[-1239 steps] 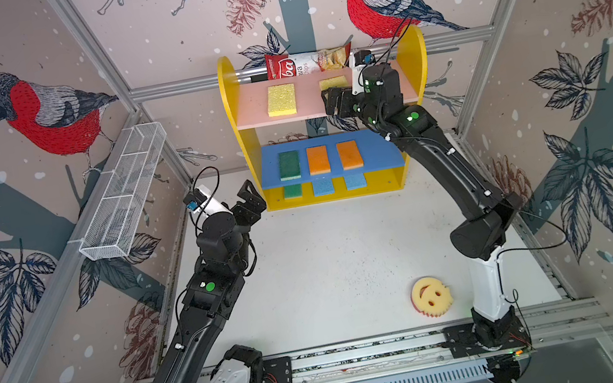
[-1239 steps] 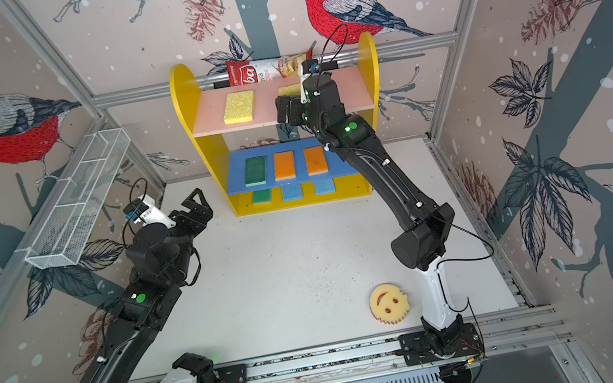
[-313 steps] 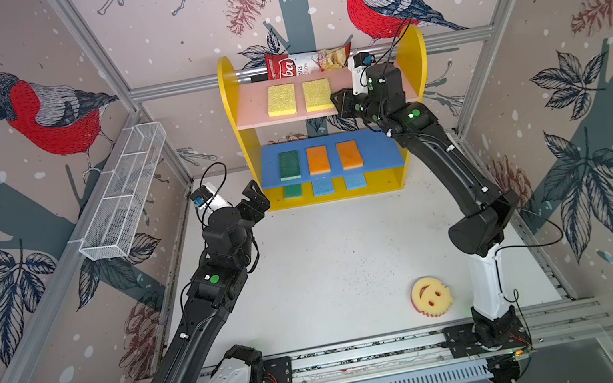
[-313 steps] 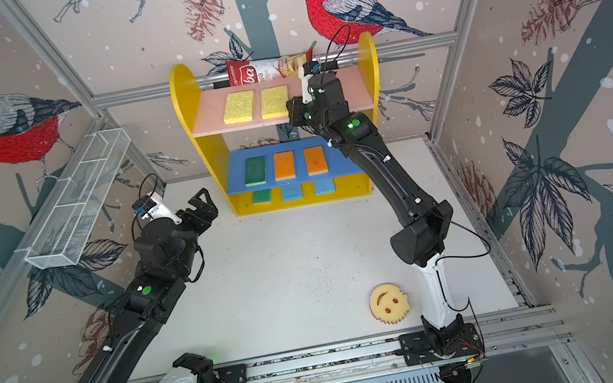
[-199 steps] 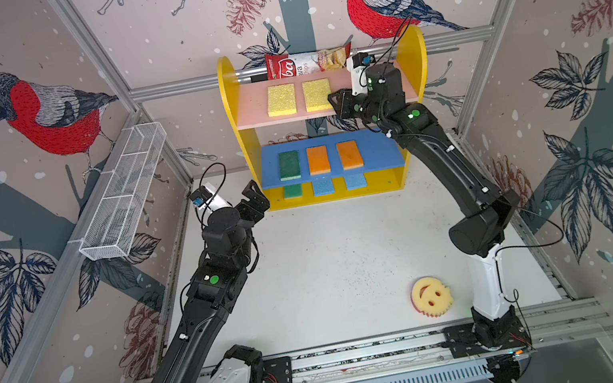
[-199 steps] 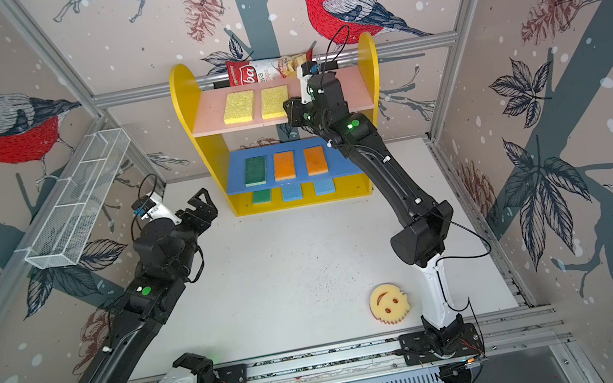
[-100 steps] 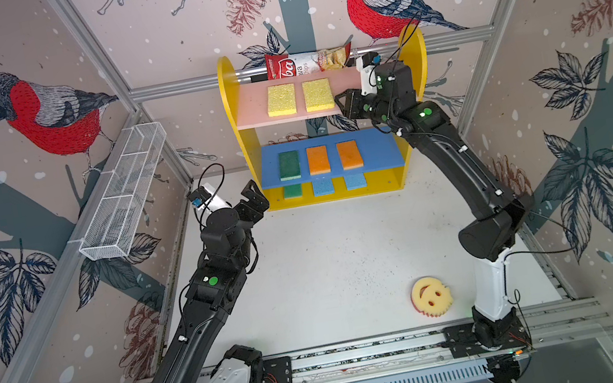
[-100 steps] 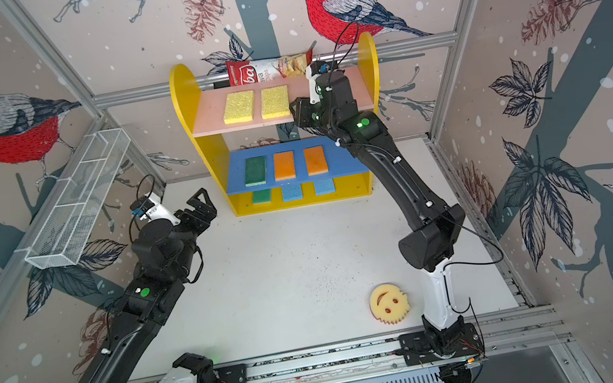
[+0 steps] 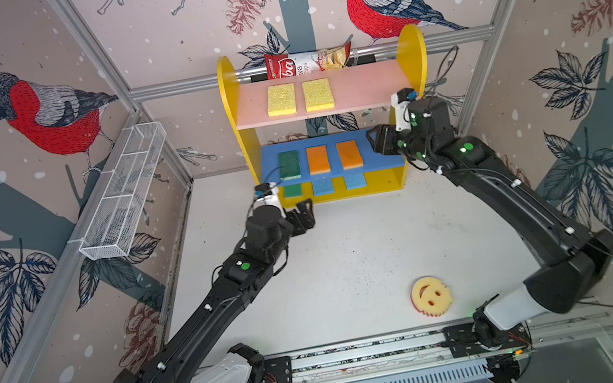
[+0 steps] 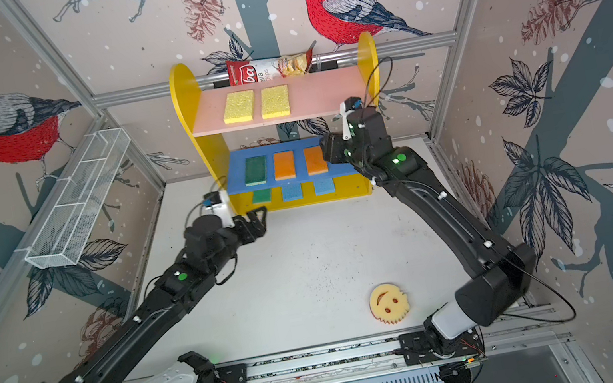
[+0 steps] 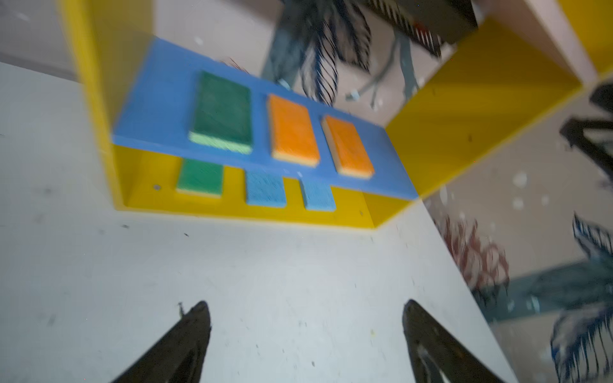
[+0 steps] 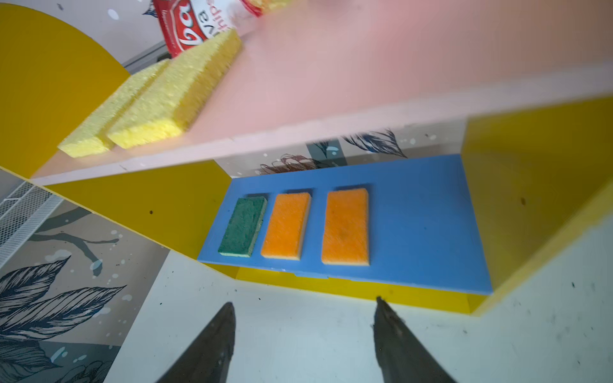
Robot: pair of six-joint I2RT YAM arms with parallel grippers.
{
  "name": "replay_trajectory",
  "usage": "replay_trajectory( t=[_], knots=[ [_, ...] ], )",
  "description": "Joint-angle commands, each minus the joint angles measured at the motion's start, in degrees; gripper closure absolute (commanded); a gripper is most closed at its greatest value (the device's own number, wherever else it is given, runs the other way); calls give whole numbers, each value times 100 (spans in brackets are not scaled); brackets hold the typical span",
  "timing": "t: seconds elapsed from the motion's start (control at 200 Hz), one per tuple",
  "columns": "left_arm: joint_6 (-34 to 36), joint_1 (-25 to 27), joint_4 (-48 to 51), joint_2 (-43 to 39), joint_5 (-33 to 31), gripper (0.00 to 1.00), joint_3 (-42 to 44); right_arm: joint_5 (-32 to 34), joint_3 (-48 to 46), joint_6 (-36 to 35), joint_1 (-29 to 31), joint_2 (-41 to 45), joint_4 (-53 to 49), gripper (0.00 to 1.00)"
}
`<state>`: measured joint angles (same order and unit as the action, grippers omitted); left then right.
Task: Place and organize the cleaning sponges onto the shelf
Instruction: 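Lower the left gripper onto the smiley-face sponge and grasp it while the right withdraws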
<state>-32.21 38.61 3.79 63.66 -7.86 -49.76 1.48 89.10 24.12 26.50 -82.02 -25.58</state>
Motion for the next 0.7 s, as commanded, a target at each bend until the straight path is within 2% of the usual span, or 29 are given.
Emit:
replay_trajectory(
  t=[0.0,0.135,0.31,0.345,0.36,0.37,0.495,0.695],
  knots=[
    [333,511,-212,358,245,10,107,22,-820,349,-436,518,466,32],
    [462,1118,-634,1097,722,8,118,-517,-1687,648,-1237,988,500,28],
    [825,1837,-579,2316,941,5,-659,-979,-2329,787,-1879,1302,598,16],
    [855,1939,-592,2536,1033,5,-708,-1030,-2389,780,-1934,1319,606,11],
    [868,1974,-604,2613,1077,5,-866,-1058,-2411,762,-1944,1330,614,2],
    [879,1992,-620,2675,1111,5,-904,-1061,-2425,750,-1955,1340,615,0],
    [1025,2173,-715,3355,1561,5,-1331,-978,-2508,682,-2039,1418,529,1],
    [1404,2398,-247,4150,2178,5,-1989,-1036,-2856,664,-2337,1717,502,1]
  ],
)
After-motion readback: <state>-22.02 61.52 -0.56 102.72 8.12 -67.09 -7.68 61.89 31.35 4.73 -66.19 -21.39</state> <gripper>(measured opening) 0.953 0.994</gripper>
